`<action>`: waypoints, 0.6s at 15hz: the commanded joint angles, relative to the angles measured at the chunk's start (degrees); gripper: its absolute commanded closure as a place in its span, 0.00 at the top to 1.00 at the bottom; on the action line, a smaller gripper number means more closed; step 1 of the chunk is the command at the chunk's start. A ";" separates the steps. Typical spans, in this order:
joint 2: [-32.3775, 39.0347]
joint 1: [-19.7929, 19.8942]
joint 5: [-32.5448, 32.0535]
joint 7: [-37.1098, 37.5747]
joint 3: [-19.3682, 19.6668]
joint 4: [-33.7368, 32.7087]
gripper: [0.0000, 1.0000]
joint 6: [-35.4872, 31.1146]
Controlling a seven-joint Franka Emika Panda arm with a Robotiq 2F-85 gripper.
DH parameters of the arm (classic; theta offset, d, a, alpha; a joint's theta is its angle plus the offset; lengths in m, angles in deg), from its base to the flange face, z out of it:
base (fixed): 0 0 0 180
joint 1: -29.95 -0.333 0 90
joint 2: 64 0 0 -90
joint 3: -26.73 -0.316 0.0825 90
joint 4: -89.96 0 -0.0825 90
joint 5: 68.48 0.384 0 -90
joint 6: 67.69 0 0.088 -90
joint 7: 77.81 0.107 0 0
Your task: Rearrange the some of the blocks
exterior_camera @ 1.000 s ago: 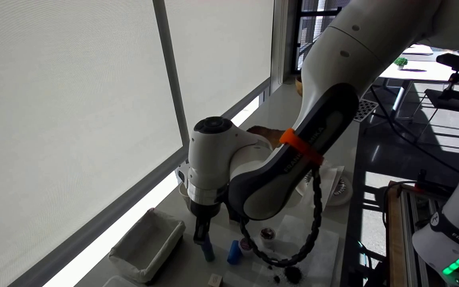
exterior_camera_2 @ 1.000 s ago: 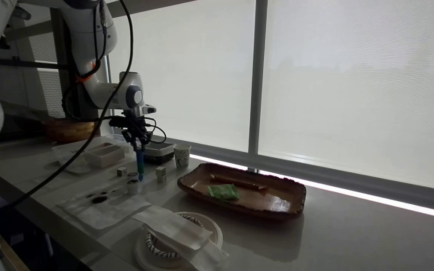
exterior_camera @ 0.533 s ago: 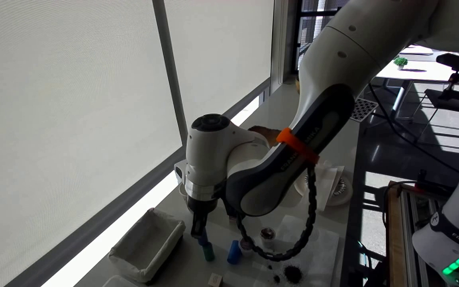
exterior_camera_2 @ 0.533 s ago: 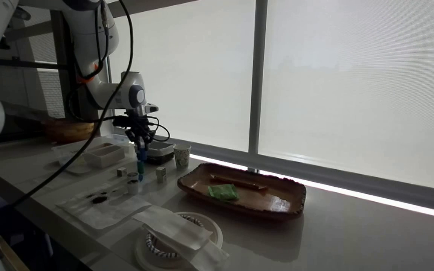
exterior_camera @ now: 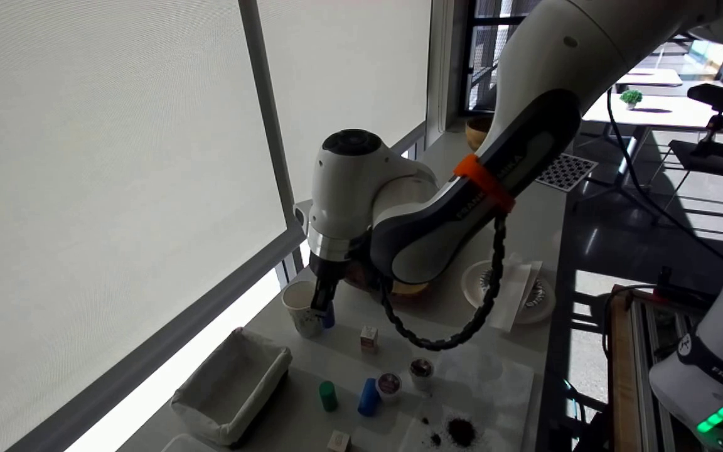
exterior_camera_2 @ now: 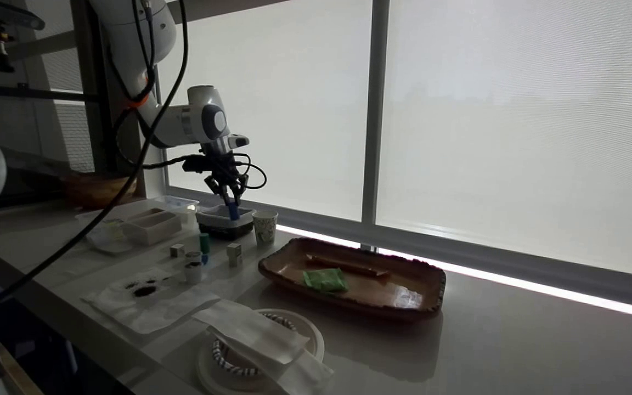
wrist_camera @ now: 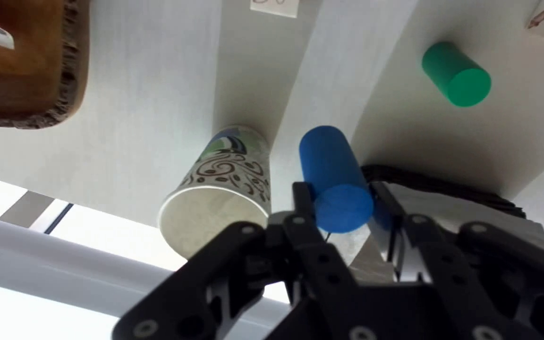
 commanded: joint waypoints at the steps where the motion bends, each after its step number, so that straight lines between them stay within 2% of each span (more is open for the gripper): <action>1: -2.38 1.22 -1.04 2.09 0.58 2.98 0.08 1.97; 9: -3.24 2.42 -1.26 4.54 1.25 6.18 0.08 4.62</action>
